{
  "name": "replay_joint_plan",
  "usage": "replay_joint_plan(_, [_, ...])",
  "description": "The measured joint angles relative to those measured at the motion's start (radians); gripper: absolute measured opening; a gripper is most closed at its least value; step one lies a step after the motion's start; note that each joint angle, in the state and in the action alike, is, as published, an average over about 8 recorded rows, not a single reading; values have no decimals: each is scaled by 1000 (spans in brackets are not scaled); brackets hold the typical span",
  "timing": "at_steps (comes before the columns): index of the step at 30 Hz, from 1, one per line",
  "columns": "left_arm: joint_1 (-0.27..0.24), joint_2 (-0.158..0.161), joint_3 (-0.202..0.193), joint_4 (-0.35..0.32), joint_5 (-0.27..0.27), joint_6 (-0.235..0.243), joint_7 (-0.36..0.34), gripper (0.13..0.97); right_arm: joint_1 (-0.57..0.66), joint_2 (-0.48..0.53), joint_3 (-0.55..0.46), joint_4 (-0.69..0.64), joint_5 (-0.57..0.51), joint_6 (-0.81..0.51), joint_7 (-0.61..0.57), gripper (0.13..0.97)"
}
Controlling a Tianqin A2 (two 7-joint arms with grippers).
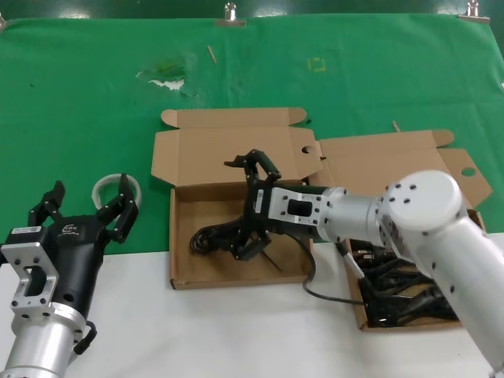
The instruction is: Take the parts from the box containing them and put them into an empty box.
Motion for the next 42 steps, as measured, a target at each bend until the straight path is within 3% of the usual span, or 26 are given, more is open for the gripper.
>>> replay_joint_plan(7, [0,0,0,0,0,0,0,712,-104,21,57,114,38,93,67,966])
replay_joint_plan(11, [0,0,0,0,0,0,0,712,-164,33,89,179,60,147,106,966])
replay_joint_plan(19, [0,0,0,0,0,0,0,863,-284,57,154,310,103,253,184,966])
replay_joint_plan(28, [0,0,0,0,0,0,0,946,-418,84,226,457,152,374,271,966])
replay_joint_plan(42, [0,0,0,0,0,0,0,966,-629,126,340,688,229,562,408,966])
